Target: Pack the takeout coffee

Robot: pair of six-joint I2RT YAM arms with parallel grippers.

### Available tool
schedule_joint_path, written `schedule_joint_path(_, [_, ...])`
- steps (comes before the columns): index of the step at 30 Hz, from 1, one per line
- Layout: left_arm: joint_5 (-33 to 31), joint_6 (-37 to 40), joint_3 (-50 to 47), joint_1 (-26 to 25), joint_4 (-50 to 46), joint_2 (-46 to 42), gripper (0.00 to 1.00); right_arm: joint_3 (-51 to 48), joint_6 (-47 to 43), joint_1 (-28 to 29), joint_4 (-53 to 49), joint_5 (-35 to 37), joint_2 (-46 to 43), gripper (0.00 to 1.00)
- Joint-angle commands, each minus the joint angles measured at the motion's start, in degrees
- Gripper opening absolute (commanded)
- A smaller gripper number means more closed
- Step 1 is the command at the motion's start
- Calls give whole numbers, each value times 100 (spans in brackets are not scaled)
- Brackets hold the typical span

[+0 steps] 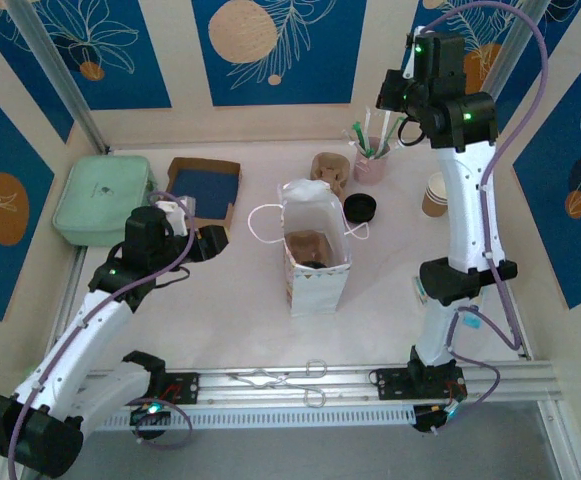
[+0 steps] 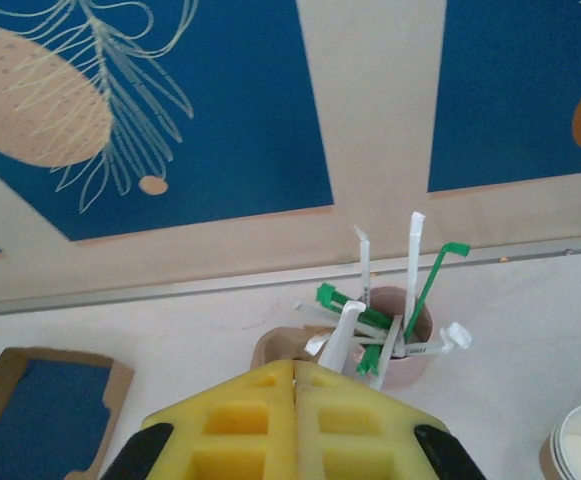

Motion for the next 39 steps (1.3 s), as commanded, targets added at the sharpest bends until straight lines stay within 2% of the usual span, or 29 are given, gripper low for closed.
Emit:
schedule_joint_path(1, [68,35,-9,55,-87,-71,58,-89,78,59,-239,-444,-397,0])
schedule_joint_path(9, [87,17,73,54,-63,-11,58,-801,306,52,-272,-1888,-1026,0])
schedule_joint_path(23, [126,-27,101,57,-78,-29,58,-1539,298,-33,-583,-3775,-1588,0])
schedule_joint_path(30, [174,-71,74,53,-20,13,57,-2285,217,-29,-532,-4174,-1890,0])
schedule_joint_path(39, [189,-93,61,53,31,84,57,-2870,128,-15,-567,-4331,-1899,0])
